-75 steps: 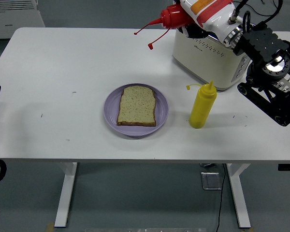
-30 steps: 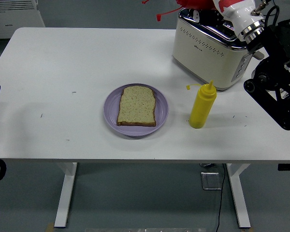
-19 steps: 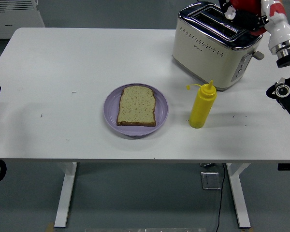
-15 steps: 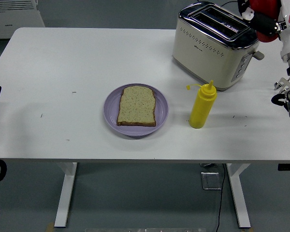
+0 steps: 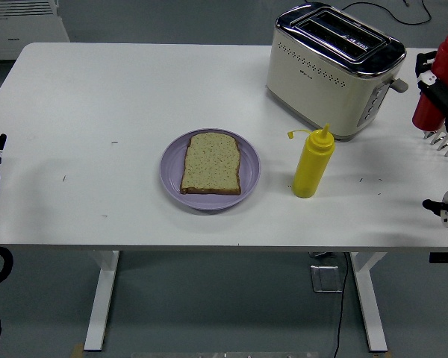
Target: Pick up the cup,pour liquid into bread,place the cup on the desk
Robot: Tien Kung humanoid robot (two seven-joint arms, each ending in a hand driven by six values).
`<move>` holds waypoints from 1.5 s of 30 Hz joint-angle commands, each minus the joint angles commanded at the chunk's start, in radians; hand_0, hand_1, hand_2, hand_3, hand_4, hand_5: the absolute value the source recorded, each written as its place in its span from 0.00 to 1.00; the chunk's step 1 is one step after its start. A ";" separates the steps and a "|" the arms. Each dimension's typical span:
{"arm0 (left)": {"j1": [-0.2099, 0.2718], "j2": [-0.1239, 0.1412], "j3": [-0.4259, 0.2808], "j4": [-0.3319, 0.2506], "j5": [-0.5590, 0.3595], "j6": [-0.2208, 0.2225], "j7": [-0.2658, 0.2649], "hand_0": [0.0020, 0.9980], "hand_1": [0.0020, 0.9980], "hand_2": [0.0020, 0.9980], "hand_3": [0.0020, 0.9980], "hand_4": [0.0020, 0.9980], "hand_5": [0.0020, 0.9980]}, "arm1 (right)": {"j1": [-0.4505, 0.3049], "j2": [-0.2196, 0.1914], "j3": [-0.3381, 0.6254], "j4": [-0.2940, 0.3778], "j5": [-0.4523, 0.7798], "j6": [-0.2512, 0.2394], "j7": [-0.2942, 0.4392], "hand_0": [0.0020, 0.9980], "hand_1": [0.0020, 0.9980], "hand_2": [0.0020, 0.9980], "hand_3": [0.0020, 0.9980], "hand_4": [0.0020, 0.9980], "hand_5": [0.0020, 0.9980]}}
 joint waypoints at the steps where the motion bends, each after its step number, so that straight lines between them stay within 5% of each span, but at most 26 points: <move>1: 0.001 0.000 0.001 0.000 0.000 0.000 0.000 0.79 0.74 0.73 0.69 0.56 0.99 | -0.008 0.004 -0.006 -0.008 0.005 -0.003 0.011 0.18 0.23 0.34 0.42 0.67 0.18; 18: -0.002 0.000 -0.001 -0.001 -0.001 0.000 0.001 0.78 0.74 0.73 0.68 0.56 1.00 | -0.036 0.056 -0.135 -0.109 0.105 -0.053 0.099 0.28 0.27 0.38 0.42 0.67 0.20; 30: -0.005 0.000 0.000 -0.001 -0.001 -0.001 0.000 0.78 0.74 0.73 0.69 0.56 1.00 | -0.044 0.085 -0.209 -0.117 0.136 -0.062 0.102 0.29 0.28 0.38 0.42 0.66 0.21; 45: -0.006 0.000 0.000 -0.001 -0.001 -0.001 0.000 0.78 0.74 0.73 0.68 0.56 1.00 | -0.069 0.089 -0.188 -0.084 0.145 -0.069 0.106 0.29 0.28 0.38 0.42 0.65 0.20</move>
